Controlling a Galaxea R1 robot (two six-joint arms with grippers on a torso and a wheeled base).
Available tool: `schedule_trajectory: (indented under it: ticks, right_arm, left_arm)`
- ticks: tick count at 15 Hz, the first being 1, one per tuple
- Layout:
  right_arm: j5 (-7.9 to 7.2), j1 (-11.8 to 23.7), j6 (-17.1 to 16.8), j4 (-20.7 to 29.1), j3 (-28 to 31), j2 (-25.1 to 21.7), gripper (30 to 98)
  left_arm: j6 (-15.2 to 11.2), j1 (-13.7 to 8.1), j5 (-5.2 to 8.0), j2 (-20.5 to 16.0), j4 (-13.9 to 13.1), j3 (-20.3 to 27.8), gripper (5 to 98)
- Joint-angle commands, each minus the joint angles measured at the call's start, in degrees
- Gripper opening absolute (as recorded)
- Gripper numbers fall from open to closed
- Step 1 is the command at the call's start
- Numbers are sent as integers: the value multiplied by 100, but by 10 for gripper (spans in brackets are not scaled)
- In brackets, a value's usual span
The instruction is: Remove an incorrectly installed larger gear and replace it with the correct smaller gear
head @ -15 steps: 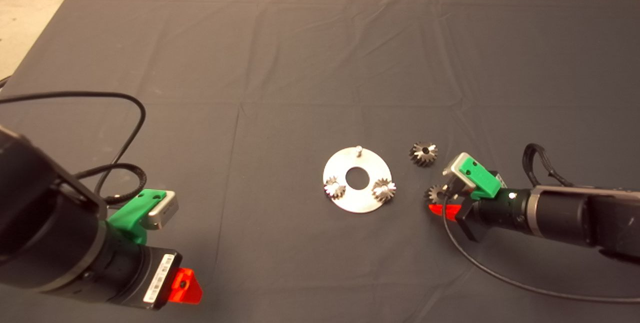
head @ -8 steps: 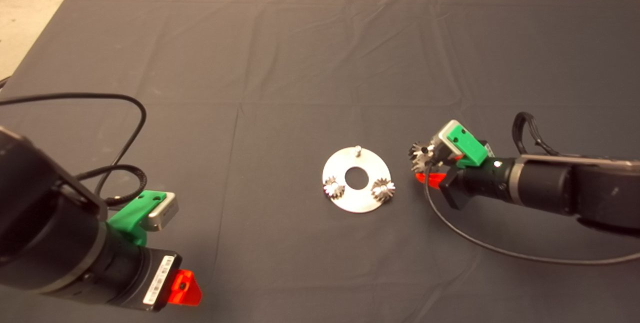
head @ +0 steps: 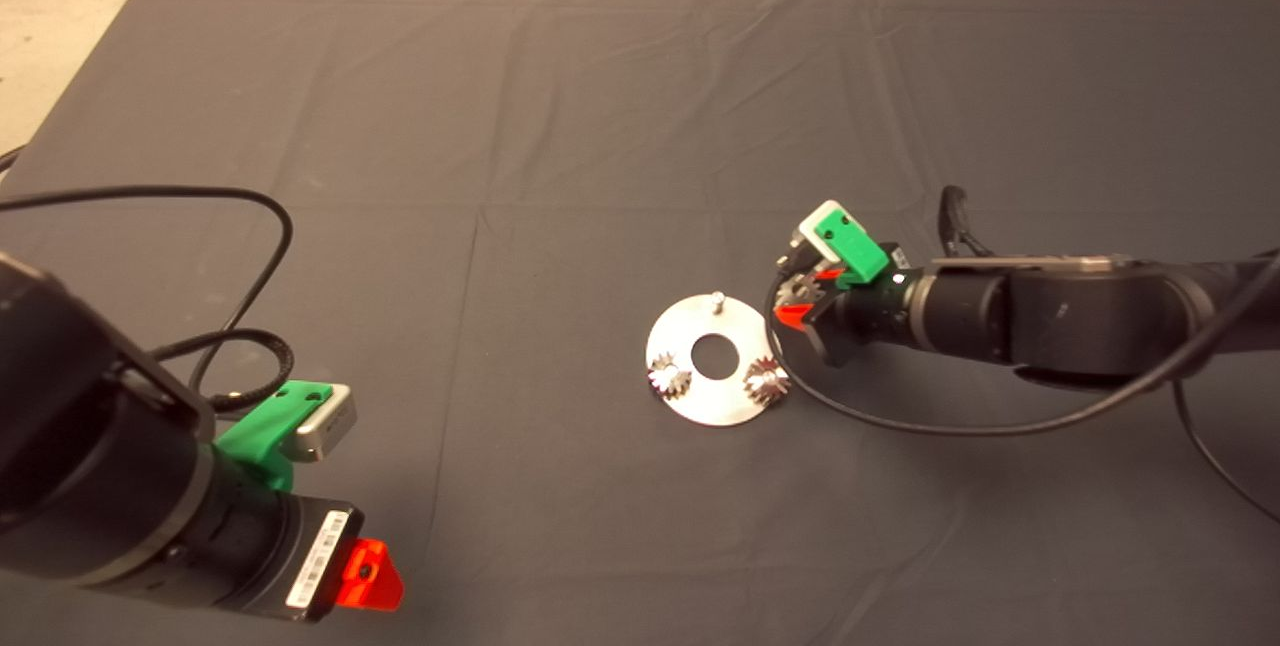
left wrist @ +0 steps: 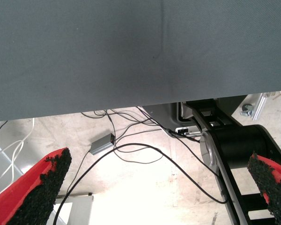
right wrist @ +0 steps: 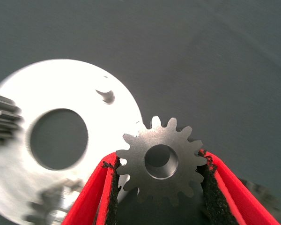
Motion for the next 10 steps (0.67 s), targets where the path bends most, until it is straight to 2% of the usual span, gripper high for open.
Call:
schedule_trajectory:
  ticks: [1,5,8,10]
  right_arm:
    - [62,260,120,260,-137,120,404]
    - [56,351,172,336,-289,275,403]
    - [132,359,167,734,-655,424,404]
    - [124,368,164,773,-690,538,403]
  left_arm:
    - [-4,-28,91,-23,-59,61,978]
    - [-1,-28,91,-23,-62,61,978]
    - [5,-28,91,-23,-59,61,978]
    - [5,-28,91,-23,-59,61,978]
